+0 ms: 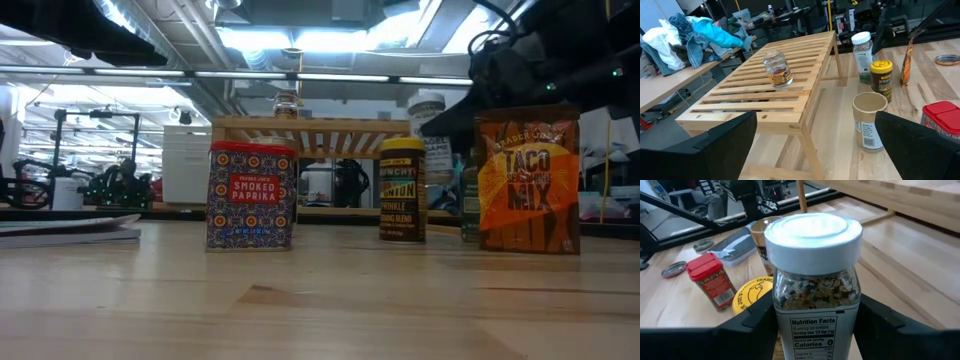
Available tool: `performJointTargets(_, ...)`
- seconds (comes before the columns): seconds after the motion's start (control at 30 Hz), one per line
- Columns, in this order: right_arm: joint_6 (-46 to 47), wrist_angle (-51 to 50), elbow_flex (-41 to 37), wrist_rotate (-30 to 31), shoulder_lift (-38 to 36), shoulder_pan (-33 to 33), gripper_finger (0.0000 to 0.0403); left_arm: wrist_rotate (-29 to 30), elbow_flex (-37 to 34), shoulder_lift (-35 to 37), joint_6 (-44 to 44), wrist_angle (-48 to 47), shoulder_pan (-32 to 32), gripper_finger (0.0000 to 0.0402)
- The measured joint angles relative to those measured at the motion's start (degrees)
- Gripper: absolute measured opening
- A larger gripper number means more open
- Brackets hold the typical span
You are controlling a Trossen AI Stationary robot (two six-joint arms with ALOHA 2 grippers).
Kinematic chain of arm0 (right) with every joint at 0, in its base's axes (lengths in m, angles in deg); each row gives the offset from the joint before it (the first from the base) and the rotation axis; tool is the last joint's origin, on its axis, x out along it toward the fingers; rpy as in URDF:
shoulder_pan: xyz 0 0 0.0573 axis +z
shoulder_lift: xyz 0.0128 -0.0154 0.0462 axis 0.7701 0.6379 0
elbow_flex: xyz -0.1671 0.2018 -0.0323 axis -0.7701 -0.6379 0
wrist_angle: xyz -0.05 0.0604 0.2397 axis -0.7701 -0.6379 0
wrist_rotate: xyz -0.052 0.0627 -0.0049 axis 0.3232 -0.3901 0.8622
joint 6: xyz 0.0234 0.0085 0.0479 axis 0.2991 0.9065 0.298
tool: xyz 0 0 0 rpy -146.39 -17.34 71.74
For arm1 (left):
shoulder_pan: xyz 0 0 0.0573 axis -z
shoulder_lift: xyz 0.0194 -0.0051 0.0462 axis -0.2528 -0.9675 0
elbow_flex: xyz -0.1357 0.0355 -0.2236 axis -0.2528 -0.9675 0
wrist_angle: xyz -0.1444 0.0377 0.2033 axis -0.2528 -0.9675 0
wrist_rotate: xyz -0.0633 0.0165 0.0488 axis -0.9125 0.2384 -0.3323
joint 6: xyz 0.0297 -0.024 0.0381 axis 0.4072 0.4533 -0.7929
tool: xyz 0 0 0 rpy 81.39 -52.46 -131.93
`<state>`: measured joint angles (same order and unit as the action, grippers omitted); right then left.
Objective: Shelf spices
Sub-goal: Remove the white seasoning bottle from the shelf
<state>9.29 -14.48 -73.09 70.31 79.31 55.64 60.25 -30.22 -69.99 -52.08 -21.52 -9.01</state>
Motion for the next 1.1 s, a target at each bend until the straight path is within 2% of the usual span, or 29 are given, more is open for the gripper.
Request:
performJointTargets(0.17,-0.2,3.7,0.0,-0.1,2.7,0.0,0.0209,0.0,0.0,0.0,0.0,0.0,0.0,0.04)
performJointTargets(0.57,-2.8,3.7,-0.2,-0.1,2.1,0.0,0.0209,0.0,0.0,0.0,0.0,0.0,0.0,0.04)
performJointTargets(0.93,-4.4,-0.2,-0.2,3.1,-1.9,0.0,0.0209,0.0,0.0,0.0,0.0,0.0,0.0,0.04)
performJointTargets(1.1,-4.4,-5.4,-0.2,3.6,-4.7,0.0,0.0209,0.0,0.0,0.0,0.0,0.0,0.0,0.04)
